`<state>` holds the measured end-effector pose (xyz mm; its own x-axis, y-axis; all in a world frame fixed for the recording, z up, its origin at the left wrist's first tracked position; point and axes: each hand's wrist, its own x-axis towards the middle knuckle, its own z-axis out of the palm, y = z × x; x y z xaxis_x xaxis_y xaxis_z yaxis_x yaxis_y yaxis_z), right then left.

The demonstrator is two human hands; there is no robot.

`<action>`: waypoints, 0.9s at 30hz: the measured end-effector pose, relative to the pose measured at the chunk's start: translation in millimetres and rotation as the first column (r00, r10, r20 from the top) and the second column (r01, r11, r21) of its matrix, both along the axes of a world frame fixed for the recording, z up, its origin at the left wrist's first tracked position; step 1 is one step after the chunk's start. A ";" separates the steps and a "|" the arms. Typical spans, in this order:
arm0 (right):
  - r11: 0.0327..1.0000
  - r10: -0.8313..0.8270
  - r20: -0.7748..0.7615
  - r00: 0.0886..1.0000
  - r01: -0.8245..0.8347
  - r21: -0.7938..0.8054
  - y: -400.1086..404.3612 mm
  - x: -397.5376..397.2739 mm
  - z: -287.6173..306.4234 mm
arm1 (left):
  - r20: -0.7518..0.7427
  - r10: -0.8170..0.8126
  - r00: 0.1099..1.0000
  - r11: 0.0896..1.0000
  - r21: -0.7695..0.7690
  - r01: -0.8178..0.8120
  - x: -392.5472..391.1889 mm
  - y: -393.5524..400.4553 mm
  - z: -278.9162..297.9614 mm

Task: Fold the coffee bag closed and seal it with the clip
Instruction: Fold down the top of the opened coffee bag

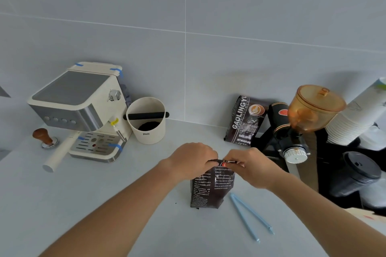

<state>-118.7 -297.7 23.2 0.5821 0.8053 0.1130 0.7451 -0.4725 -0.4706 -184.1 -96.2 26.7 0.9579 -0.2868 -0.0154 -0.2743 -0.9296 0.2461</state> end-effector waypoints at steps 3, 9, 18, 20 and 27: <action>0.963 0.036 0.173 0.984 0.012 -0.270 5.1 -3.0 6.5 | 0.005 -0.031 1.000 0.999 -0.015 0.031 -1.5 -0.4 -0.7; 0.875 0.226 0.251 0.941 -0.084 -0.476 5.0 -1.3 10.3 | 0.032 -0.067 0.997 0.996 0.057 0.065 -8.9 1.4 3.7; 0.887 0.287 0.228 0.930 -0.168 -0.430 2.2 6.0 9.6 | 0.109 -0.168 0.980 0.977 0.153 0.150 -18.2 5.0 1.9; 0.887 0.311 0.226 0.923 -0.195 -0.419 2.4 4.9 8.2 | 0.121 -0.177 0.977 0.975 0.159 0.157 -18.9 7.7 1.7; 0.899 0.297 0.177 0.938 -0.212 -0.383 2.2 -9.4 13.3 | 0.165 -0.221 0.961 0.975 0.035 0.218 -30.4 16.9 3.0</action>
<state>-128.1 -295.5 36.5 0.3442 0.9333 -0.1027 0.9280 -0.3548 -0.1135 -214.5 -79.3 29.8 0.8609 -0.4912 0.1327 -0.5079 -0.8455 0.1649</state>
